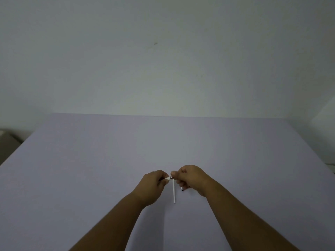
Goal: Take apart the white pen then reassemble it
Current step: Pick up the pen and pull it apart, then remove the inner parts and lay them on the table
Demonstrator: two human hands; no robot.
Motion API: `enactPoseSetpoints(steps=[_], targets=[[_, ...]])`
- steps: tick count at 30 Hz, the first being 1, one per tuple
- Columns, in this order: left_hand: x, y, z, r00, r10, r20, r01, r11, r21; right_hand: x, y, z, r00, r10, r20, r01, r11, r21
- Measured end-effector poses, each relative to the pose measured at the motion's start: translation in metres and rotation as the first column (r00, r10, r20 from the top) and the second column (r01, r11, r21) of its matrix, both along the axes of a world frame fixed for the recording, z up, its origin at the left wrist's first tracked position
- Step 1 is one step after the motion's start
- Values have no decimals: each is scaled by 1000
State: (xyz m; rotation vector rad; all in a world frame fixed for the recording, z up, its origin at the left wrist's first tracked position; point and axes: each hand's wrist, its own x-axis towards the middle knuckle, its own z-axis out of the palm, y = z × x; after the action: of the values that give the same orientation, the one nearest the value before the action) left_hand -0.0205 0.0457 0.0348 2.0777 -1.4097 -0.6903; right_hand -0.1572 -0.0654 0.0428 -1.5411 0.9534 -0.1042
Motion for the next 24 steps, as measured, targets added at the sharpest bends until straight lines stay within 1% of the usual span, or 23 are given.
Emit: enactPoseSetpoints(steps=[3, 4, 6, 7, 9, 12, 14, 16, 20, 24], targets=[[0, -1, 1, 1000, 8, -10, -8, 1000, 8, 0, -2, -4, 997, 5, 74, -4, 1000, -16], [1, -1, 1, 1000, 11, -11, -11, 1000, 7, 0, -1, -3, 996, 3, 91, -4, 1000, 16], [2, 0, 1, 1000, 13, -11, -13, 1000, 6, 1, 0, -2, 997, -21, 68, 14, 995, 100], [2, 0, 1, 1000, 15, -11, -15, 1000, 8, 1, 0, -2, 998, -24, 52, 18, 994, 109], [3, -1, 1, 1000, 25, -18, -24, 1000, 19, 2, -1, -3, 996, -66, 67, 61, 995, 80], [4, -2, 1, 999, 35, -26, -35, 999, 32, 3, -2, -3, 980, -128, 150, 117, 990, 84], [5, -2, 1, 999, 41, -36, -40, 999, 37, 3, -2, -1, 982, -117, 149, 104, 991, 89], [5, -2, 1, 996, 55, -68, -53, 998, 36, 4, -2, -1, 974, -142, 176, 122, 985, 121], [2, -3, 1, 972, 117, -203, -118, 993, 10, 7, -4, 2, 932, -250, 263, 199, 958, 207], [1, -4, -1, 959, 171, -228, -178, 984, -11, 14, -5, 5, 903, -322, 286, 259, 936, 237]])
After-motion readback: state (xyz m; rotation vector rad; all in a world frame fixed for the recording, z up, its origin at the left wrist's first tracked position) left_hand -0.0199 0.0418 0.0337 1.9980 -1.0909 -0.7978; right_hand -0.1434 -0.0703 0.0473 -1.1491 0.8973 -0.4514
